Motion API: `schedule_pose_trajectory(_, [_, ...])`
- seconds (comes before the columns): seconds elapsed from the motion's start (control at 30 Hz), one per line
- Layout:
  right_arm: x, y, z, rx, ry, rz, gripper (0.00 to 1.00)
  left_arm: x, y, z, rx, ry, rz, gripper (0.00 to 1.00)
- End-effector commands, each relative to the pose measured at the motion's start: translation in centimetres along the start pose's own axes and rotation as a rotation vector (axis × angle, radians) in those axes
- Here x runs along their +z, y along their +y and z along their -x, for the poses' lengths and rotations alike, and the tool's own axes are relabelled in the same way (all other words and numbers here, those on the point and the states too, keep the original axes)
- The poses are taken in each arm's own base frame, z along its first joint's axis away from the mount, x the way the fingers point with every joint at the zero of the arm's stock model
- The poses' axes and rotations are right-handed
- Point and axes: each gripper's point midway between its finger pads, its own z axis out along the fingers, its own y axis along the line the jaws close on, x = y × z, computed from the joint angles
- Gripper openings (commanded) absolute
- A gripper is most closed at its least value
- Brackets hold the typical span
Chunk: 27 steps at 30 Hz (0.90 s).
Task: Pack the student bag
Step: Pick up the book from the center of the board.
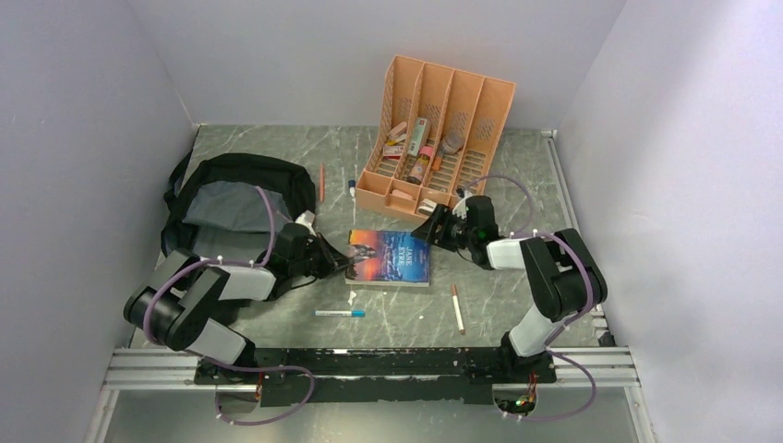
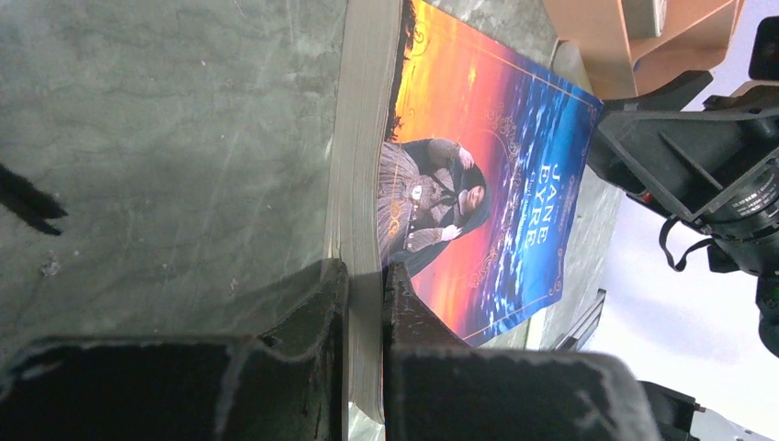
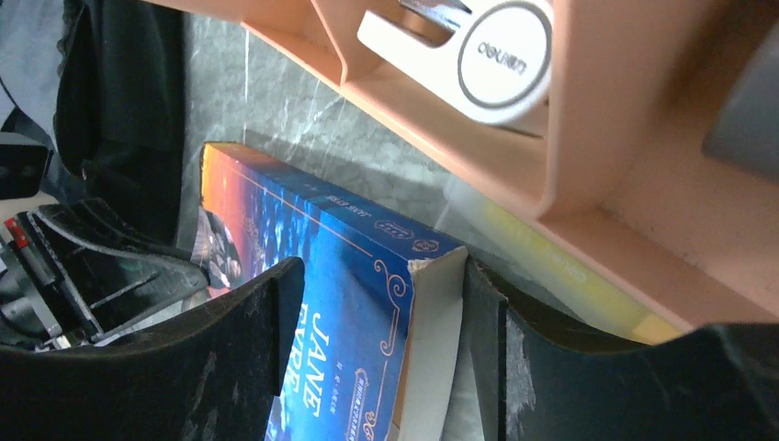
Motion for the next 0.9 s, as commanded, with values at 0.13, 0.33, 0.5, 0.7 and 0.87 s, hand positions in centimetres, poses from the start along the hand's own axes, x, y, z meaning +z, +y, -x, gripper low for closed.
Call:
schedule_pose_trajectory(0.13, [-3.5,6.8,-5.8,0.079,0.245,0.295,0.58,-4.1,14.6,-9.1,0.013,0.306,0.529,0.05])
schedule_pose_trajectory(0.33, [-4.4,8.2,-5.1,0.108,0.215,0.334,0.54,-3.9,14.6,-9.4,0.013,0.317,0.523,0.05])
schedule_pose_trajectory(0.5, [-4.9,9.2,-5.0,0.195,0.219,0.378,0.5,-3.8,14.6,-9.4,0.017,0.32,0.52,0.05])
schedule_pose_trajectory(0.7, [-4.9,9.3,-5.3,0.232,0.239,0.389,0.45,-3.8,14.6,-9.7,0.017,0.327,0.516,0.05])
schedule_pose_trajectory(0.87, [-4.7,9.2,-5.0,0.208,0.23,0.369,0.32,-3.6,14.4,-9.6,0.023,0.325,0.501,0.05])
